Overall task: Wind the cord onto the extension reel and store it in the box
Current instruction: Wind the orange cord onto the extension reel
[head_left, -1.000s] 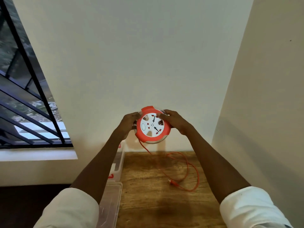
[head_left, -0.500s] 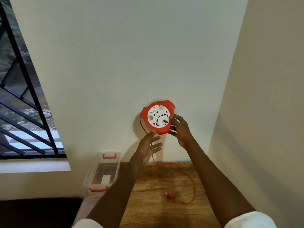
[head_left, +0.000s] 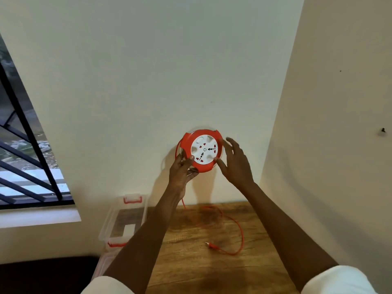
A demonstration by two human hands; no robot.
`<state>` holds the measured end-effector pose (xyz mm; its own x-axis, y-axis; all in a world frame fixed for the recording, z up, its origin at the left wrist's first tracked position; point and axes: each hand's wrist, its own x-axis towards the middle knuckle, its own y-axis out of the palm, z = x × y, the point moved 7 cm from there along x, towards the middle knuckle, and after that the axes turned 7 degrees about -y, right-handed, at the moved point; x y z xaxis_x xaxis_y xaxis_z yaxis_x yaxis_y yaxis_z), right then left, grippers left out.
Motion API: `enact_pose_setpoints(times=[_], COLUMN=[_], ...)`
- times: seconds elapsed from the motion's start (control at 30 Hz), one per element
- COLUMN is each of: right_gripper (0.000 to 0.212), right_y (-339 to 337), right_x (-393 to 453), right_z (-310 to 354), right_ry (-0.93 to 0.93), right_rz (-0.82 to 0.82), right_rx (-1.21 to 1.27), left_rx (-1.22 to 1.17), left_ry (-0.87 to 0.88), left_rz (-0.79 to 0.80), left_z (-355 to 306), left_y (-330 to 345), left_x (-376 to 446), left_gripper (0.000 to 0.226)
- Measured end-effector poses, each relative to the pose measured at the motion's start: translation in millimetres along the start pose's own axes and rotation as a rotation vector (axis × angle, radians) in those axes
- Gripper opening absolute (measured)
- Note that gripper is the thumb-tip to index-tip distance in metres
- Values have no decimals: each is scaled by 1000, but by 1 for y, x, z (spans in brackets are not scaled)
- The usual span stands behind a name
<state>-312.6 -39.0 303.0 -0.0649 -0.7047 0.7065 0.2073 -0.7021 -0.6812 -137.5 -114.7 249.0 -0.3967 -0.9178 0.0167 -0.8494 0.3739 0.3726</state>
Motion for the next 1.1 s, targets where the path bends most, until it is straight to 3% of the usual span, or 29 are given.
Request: enact_pose_setpoints(times=[0.07, 0.13, 0.33, 0.53, 0.63, 0.77, 0.9, 1.0, 1.1], right_gripper=[55, 53, 66, 73, 60, 60, 71, 67, 63], right_y=[-5, -3, 4, 22, 23, 17, 31, 47, 54], right_x=[3, 4, 1, 2, 2, -3, -24, -49, -64], right_z=[21, 32, 46, 48, 46, 41, 33, 36, 37], right_ry=[-343, -496, -558, -421, -227, 283, 783, 1148, 1237], right_rz=[0, 72, 239, 315, 242, 85, 40, -40, -34], right_rx=[-246, -350, -540, -592, -433, 7, 556, 1105, 1281], left_rx=[89, 163, 273, 226, 135, 34, 14, 23, 55], left_ry=[11, -11, -105, -74, -48, -24, -13, -1, 0], left_rz=[-35, -60, -61, -121, -154, -190, -239, -203, -186], left_z=[-10, -14, -7, 4, 6, 13, 29, 42, 51], left_y=[-1, -1, -8, 2, 4, 11, 9, 4, -2], left_x=[0, -1, -8, -18, -20, -30, -39, -44, -47], left_gripper=[56, 57, 57, 57, 56, 56, 51, 39, 32])
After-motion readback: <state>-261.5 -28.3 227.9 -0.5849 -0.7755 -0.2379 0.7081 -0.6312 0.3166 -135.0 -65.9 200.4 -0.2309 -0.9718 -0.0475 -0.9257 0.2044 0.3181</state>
